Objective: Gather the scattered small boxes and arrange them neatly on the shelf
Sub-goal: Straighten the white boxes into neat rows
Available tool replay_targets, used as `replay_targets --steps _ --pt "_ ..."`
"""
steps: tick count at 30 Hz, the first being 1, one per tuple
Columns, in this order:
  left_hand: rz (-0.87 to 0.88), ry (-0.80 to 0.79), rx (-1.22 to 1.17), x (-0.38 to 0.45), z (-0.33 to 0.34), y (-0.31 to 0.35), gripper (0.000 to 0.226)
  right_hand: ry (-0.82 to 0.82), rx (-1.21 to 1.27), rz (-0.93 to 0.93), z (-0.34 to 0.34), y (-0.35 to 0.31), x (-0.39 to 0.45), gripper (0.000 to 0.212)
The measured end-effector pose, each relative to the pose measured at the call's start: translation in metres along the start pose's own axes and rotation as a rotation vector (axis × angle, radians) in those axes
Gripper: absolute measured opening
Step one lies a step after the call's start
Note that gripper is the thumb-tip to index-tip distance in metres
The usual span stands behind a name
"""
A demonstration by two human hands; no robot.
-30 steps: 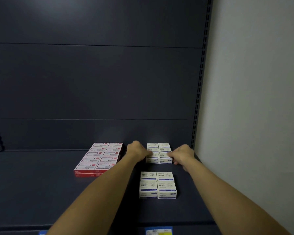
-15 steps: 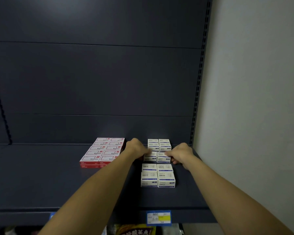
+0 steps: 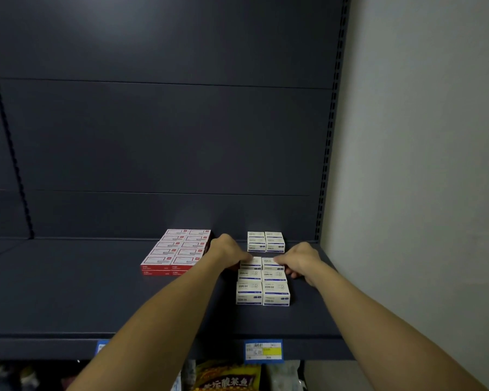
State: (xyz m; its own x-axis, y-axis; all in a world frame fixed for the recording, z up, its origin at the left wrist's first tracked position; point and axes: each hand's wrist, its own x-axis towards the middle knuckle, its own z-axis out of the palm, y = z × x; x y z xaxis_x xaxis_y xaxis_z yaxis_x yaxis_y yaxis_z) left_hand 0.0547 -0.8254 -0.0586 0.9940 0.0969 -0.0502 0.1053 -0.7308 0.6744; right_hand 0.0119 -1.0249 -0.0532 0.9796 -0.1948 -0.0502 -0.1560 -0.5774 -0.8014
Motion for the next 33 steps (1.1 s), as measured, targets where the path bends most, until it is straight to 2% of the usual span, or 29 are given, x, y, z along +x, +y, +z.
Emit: replay_targets --steps 15,22,27,33 --pt "0.020 -0.069 0.062 -0.002 -0.010 0.003 0.034 -0.068 -0.037 -0.022 -0.006 -0.003 -0.004 0.016" --pt "0.039 -0.170 0.044 -0.002 -0.016 0.007 0.033 -0.077 -0.030 -0.016 -0.008 -0.004 -0.001 0.017" --pt "0.025 -0.087 0.019 0.004 -0.016 0.006 0.026 0.021 0.018 -0.012 -0.009 -0.003 0.008 0.019" --pt "0.022 0.076 0.096 0.021 -0.011 0.000 0.020 0.137 0.074 -0.006 -0.009 0.001 0.031 0.019"
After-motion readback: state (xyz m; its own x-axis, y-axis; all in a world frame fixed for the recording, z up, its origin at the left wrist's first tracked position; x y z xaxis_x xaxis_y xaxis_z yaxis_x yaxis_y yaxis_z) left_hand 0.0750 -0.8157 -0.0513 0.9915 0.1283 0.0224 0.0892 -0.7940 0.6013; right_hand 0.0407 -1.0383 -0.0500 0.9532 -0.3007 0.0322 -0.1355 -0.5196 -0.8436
